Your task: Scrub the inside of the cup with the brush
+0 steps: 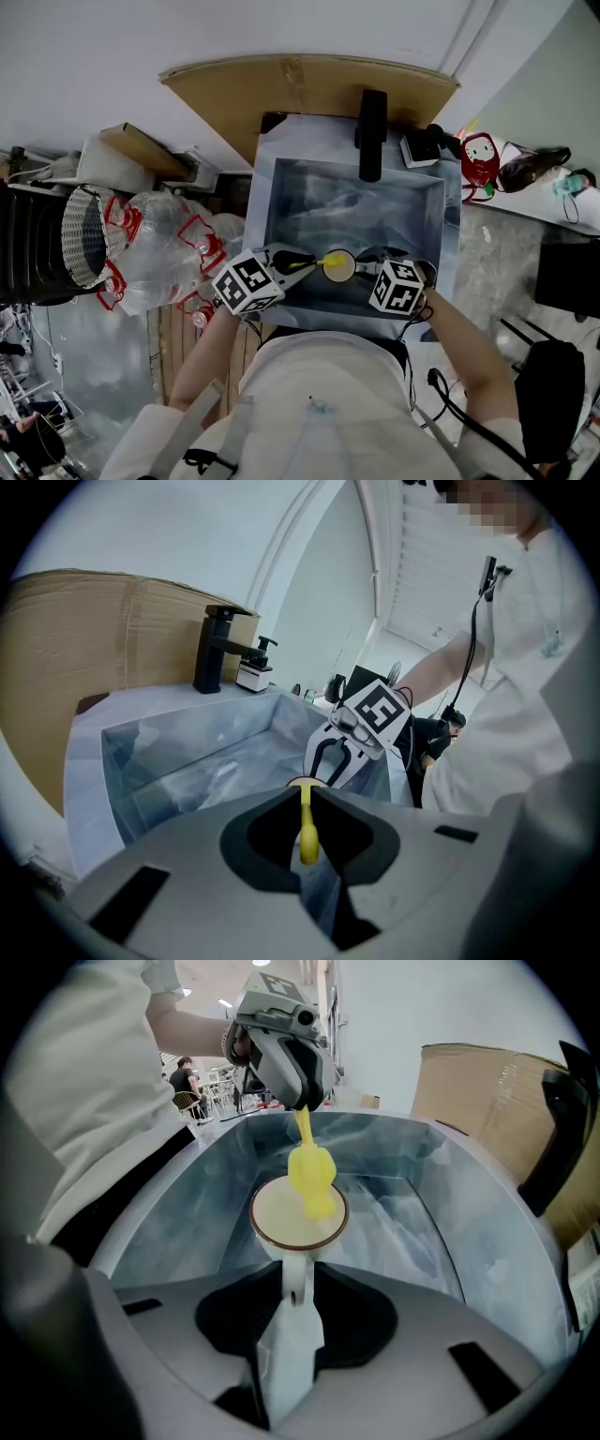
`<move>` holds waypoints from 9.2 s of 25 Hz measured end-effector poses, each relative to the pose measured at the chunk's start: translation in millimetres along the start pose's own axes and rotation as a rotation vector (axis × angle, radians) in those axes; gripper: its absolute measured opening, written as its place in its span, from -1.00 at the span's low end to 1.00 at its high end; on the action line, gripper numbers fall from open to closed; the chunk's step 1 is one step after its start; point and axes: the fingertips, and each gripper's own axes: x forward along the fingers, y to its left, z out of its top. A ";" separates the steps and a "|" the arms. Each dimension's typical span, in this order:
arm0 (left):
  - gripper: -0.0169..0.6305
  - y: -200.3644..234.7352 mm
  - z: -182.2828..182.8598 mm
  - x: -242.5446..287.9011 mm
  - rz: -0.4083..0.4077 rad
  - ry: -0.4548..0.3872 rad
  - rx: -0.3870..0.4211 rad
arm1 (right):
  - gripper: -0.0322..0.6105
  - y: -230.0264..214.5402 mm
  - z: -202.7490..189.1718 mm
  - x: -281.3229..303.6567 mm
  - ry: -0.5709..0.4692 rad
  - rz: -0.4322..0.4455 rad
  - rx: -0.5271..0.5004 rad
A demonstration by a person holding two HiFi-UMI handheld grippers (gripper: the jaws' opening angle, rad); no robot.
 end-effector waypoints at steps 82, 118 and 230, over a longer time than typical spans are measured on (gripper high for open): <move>-0.84 -19.7 -48.7 65.9 -0.155 0.785 0.816 | -0.67 1.7 3.8 3.6 0.027 -0.023 0.000; -0.84 -27.1 -11.3 98.2 -0.145 0.564 0.788 | -0.67 2.2 1.8 2.4 0.049 -0.017 -0.001; -0.84 -47.5 162.8 -135.5 0.265 -0.783 0.276 | -0.77 -8.4 123.8 -247.4 -0.710 -0.649 0.170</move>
